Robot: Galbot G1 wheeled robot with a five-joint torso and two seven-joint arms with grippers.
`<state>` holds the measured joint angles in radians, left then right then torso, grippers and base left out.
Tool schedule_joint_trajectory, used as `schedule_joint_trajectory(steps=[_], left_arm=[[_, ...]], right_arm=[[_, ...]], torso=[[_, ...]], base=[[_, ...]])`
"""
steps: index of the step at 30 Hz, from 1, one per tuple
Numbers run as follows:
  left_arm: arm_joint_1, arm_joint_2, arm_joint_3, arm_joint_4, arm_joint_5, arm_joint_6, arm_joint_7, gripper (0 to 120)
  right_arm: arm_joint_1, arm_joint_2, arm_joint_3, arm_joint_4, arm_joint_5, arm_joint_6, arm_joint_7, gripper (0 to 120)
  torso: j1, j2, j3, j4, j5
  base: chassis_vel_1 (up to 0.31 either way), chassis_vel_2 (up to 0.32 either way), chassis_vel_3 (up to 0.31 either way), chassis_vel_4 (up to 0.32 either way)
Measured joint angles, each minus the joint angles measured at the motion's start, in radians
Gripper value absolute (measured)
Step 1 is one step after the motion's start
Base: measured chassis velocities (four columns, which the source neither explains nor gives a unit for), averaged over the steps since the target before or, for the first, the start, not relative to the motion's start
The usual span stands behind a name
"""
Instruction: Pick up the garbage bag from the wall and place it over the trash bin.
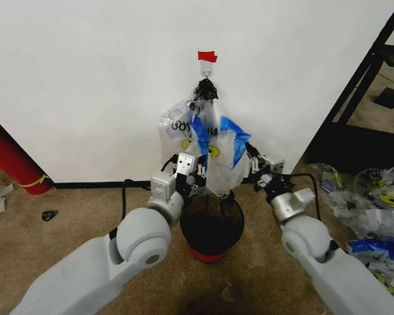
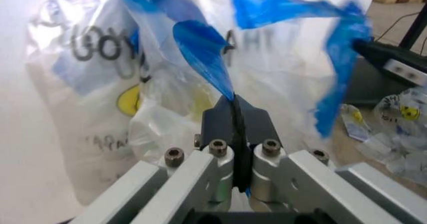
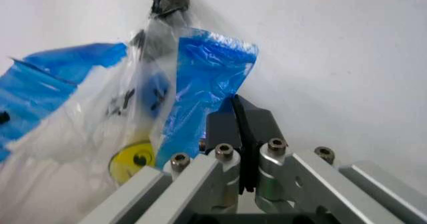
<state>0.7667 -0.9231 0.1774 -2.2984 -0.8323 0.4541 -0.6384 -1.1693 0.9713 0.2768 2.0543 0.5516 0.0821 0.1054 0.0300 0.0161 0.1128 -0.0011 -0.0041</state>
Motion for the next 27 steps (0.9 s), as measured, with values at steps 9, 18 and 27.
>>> schedule_joint_trajectory(steps=[9, 18, 27], left_arm=[[0.169, 0.034, -0.094, -0.084, 0.042, -0.019, 0.035, 0], [0.384, 0.052, -0.168, -0.146, 0.128, -0.046, 0.073, 0], [0.507, 0.061, -0.208, -0.203, 0.173, -0.062, 0.088, 0]], right_arm=[[-0.153, 0.005, 0.093, 0.076, -0.008, 0.033, -0.051, 0], [-0.289, 0.014, 0.174, 0.136, -0.046, 0.072, -0.087, 0], [-0.536, 0.077, 0.312, 0.225, -0.118, 0.150, -0.138, 0]], torso=[[0.000, 0.000, 0.000, 0.0001, 0.0000], [0.000, 0.000, 0.000, 0.0005, -0.0001], [0.000, 0.000, 0.000, -0.0001, 0.0001]], base=[[0.000, 0.000, 0.000, 0.000], [0.000, 0.000, 0.000, 0.000], [0.000, 0.000, 0.000, 0.000]])
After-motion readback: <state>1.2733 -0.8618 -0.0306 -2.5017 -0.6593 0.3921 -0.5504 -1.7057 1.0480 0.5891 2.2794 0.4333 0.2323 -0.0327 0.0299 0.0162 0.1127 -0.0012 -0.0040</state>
